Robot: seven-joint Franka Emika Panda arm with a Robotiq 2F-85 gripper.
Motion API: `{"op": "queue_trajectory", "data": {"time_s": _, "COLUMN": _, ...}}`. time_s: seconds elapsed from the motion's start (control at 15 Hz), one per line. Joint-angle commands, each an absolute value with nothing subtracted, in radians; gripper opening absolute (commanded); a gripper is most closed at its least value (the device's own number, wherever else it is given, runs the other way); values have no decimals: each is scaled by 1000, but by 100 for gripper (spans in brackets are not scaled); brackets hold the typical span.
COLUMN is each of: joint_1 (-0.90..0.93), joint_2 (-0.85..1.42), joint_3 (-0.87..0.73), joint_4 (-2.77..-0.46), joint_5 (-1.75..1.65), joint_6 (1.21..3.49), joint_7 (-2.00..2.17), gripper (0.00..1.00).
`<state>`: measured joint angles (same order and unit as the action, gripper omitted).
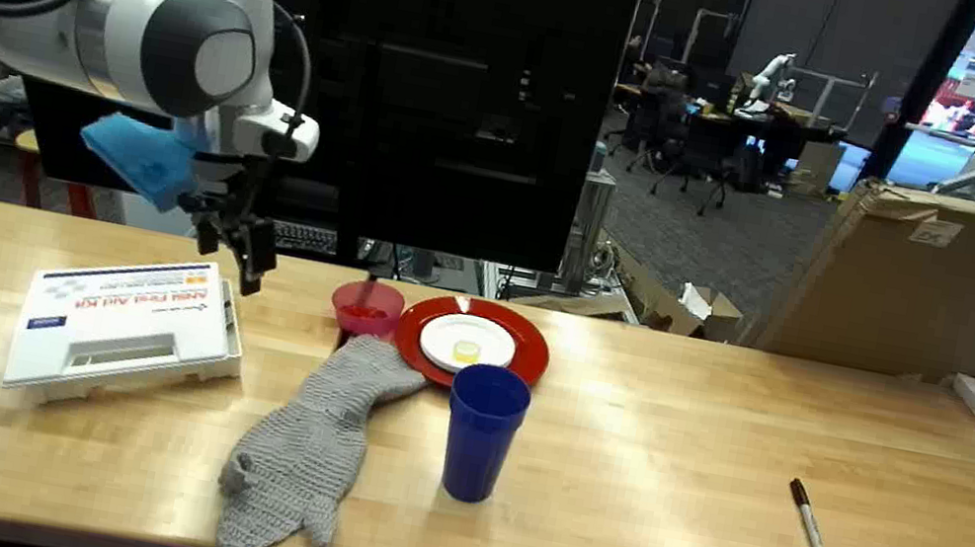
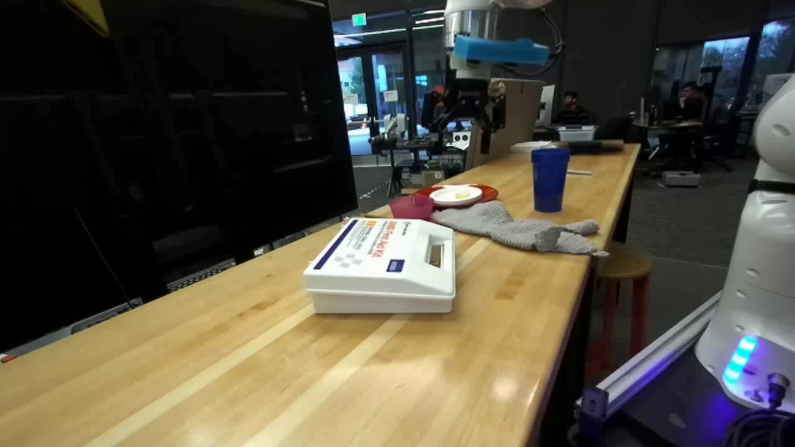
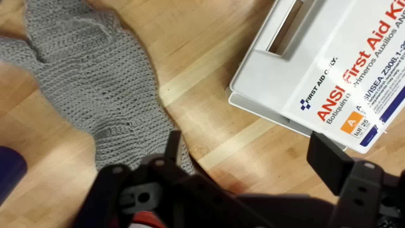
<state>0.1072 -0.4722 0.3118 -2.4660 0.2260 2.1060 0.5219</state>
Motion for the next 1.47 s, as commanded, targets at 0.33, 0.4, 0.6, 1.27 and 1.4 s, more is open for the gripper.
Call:
{"op": "queue_trajectory", "data": {"time_s": 0.33, "joint_1": 119, "joint_2": -470, "joint_3": 300, "joint_4": -2465, "joint_5": 219, "joint_6": 2105, "joint_7": 527, "gripper": 100}}
{"op": "queue_trajectory", "data": {"time_s": 0.4, "joint_1": 119, "joint_2": -470, "joint_3": 300, "joint_4": -2465, "joint_5": 219, "joint_6": 2105, "joint_7": 527, "gripper": 100}}
{"op": "queue_trajectory", "data": {"time_s": 0.6, "joint_1": 119, "joint_2": -470, "joint_3": 300, "joint_4": -2465, "joint_5": 219, "joint_6": 2105, "joint_7": 527, "gripper": 100}}
{"op": "queue_trajectory", "data": {"time_s": 1.27, "joint_1": 139, "joint_2": -342, "joint_3": 326, "joint_4": -2610, "joint_5": 418, "joint_6": 2625, "joint_7": 653, "gripper": 100}}
{"op": "queue_trajectory", "data": {"time_s": 1.4, "joint_1": 132, "joint_2": -288, "joint_3": 340, "joint_4": -2618, "joint_5": 389, "joint_6": 2726, "joint_7": 700, "gripper": 100}}
